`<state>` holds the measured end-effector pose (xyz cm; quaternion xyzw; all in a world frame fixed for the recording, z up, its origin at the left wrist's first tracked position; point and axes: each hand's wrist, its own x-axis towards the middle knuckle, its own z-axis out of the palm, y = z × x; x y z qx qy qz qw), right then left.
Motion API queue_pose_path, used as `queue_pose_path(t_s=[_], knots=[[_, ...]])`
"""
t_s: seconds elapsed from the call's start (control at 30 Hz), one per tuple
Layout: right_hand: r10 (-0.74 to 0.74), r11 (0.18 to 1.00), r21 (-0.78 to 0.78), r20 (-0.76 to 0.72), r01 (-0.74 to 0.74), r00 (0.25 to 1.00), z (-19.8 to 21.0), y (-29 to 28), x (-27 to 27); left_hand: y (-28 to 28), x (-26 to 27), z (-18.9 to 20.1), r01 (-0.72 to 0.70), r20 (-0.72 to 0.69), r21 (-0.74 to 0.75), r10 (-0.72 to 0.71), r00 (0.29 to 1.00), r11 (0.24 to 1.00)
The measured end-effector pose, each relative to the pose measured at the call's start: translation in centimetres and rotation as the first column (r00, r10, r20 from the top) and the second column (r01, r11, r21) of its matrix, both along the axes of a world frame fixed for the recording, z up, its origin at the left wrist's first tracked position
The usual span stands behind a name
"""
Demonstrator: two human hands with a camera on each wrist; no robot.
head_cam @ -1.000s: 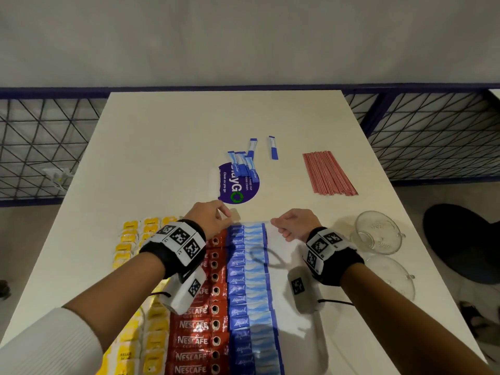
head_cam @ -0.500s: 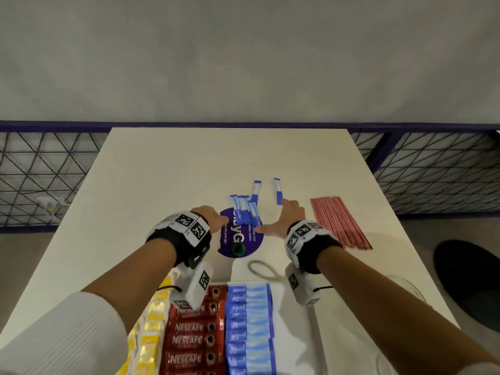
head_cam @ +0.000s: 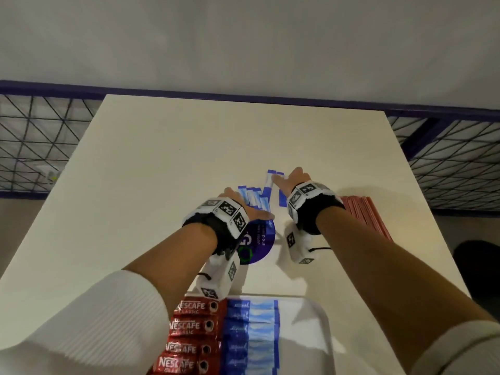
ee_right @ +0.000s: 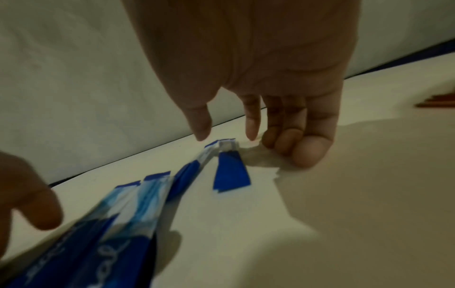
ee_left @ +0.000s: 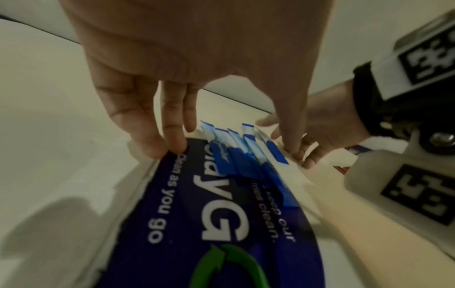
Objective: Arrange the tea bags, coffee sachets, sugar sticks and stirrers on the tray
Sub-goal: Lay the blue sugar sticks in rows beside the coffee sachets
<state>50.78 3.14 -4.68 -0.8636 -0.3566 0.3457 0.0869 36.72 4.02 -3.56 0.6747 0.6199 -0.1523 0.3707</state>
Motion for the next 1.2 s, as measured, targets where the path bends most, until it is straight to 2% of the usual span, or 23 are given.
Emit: queue_pose_path(t_s=[0.17,0.27,0.4,0.53,0.63,0.73,0.83,0.93,1.03,1.1,1.17,1.2], knots=[[0.105,0.994,0.013,0.039,-0.106,0.994,-0.1,0.1,-1.4,0.2,1.7,-2.1,-0.01,-0.003,0.054,0.01,1.0,0.999],[0.231,0.972,-0.049,0.064,-0.228,0.971,-0.1,0.1,-1.6,0.7,1.8,-3.0,-0.059,-0.004,0.072,0.06,0.998,0.996],[0.231,0.973,-0.05,0.09,-0.227,0.969,-0.6,-0.2,-0.8,0.3,1.3,-3.2,0.2,-0.1,0.122,-0.188,0.977,0.972],[0.28,0.958,-0.097,0.083,-0.272,0.957,-0.8,-1.2,-0.5,0.3,1.8,-2.8,0.234,-0.095,0.125,-0.223,0.97,0.964],[0.201,0.979,-0.053,0.027,-0.199,0.979,-0.7,-2.1,-0.5,0.1,2.4,-2.5,0.271,-0.098,0.106,-0.262,0.96,0.957],[0.076,0.997,-0.011,-0.123,-0.078,0.99,-0.4,-3.0,-0.3,-0.4,2.7,-2.0,0.298,-0.09,0.1,-0.289,0.953,0.949],[-0.082,0.995,0.024,-0.359,0.097,0.93,0.3,-4.4,-0.6,-1.2,2.6,-1.3,0.391,-0.19,0.096,-0.369,0.91,0.915],[-0.121,0.989,0.021,-0.436,0.145,0.892,0.9,-6.0,-0.9,-2.0,1.9,-0.2,0.412,-0.211,0.056,-0.393,0.895,0.909],[-0.11,0.982,0.071,-0.549,0.178,0.828,1.8,-7.7,-1.0,-2.3,0.8,-0.2,0.347,-0.088,0.067,-0.341,0.936,0.936],[-0.051,0.979,0.122,-0.623,0.161,0.781,2.7,-8.8,-1.3,-3.0,-0.5,0.1,0.23,0.059,0.112,-0.237,0.97,0.967],[0.009,0.976,0.169,-0.672,0.141,0.741,3.6,-9.7,-1.7,-4.1,-1.6,0.4,0.099,0.257,0.093,-0.12,0.959,0.991],[0.022,0.973,0.183,-0.686,0.143,0.727,4.0,-10.1,-1.9,-4.9,-2.2,0.6,0.033,0.368,0.032,-0.043,0.929,0.999]])
